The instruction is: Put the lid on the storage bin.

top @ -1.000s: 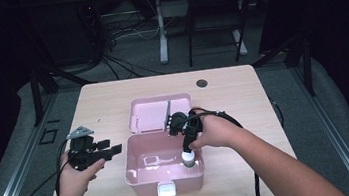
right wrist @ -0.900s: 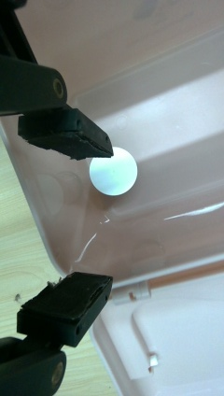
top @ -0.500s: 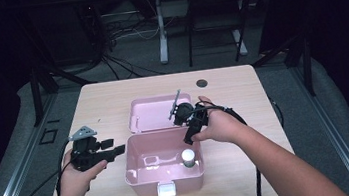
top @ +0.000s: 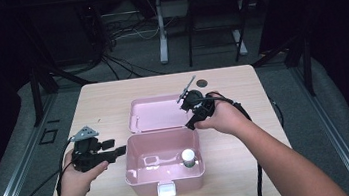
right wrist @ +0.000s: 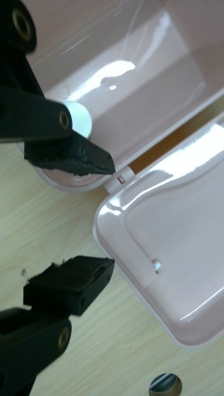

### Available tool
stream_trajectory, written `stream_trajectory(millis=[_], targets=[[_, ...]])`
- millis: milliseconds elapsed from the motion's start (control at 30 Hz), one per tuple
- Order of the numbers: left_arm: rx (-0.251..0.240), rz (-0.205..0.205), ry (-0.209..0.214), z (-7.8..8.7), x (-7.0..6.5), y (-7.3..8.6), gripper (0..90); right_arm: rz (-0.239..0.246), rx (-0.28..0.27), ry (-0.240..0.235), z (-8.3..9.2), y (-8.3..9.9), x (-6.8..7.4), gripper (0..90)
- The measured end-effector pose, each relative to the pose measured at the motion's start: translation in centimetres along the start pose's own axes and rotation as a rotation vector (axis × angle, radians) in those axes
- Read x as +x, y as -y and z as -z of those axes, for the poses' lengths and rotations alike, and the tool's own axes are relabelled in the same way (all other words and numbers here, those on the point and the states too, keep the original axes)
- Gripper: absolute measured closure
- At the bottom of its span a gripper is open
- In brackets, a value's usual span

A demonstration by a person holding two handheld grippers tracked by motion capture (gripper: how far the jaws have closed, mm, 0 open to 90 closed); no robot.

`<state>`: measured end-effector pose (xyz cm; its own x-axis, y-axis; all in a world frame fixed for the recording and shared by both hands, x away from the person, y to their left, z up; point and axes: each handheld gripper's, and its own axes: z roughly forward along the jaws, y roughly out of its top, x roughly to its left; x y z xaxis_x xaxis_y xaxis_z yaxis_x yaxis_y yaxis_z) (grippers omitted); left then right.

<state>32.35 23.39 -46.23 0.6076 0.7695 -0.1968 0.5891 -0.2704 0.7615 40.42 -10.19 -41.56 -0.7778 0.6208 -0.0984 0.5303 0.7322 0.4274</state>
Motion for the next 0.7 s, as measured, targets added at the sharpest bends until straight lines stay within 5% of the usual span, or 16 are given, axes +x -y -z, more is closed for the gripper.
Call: stream_trajectory(millis=[133, 333, 700], targets=[[0.013, -0.003, -0.001, 0.0, -0.2, 0.1, 48.0, -0.087, -0.019, 0.009, 0.0, -0.1, -0.9, 50.9], [0.028, -0.022, -0.005, 0.1, -0.3, 0.2, 52.7, -0.157, -0.085, 0.042, -0.2, 0.0, -1.9, 51.5], [0.035, -0.038, -0.013, 0.5, -0.8, 0.6, 60.3, -0.284, -0.109, 0.09, -0.5, -0.2, -3.2, 60.1]])
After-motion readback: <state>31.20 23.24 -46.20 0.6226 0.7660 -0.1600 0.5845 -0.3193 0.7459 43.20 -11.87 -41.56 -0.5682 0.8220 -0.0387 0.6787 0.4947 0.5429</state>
